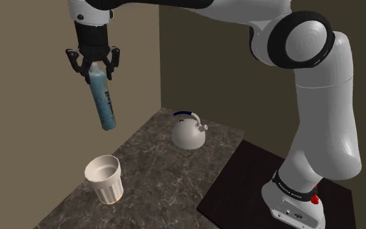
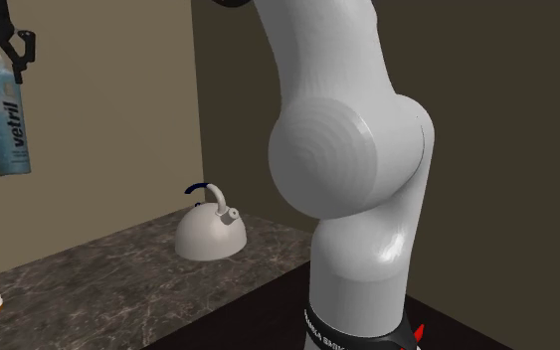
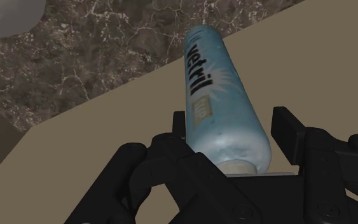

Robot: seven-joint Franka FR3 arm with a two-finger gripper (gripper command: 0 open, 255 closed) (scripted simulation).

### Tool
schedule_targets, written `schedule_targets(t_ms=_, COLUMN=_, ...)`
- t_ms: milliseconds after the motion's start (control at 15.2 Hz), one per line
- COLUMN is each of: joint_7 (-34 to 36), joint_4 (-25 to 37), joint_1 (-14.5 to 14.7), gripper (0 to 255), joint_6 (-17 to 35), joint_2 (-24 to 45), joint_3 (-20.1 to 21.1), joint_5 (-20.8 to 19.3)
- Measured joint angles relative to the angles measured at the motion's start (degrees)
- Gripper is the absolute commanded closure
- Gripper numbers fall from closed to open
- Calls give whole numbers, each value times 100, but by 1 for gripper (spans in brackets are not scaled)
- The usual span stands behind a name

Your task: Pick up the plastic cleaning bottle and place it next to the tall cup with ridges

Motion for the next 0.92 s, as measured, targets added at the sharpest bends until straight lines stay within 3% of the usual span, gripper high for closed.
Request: schedule_targets(t_ms=924, joint_7=108, joint_4=-1414, joint_1=-170, gripper=255, joint_6=1220, joint_2=-185, joint_3=-8, joint_5=30)
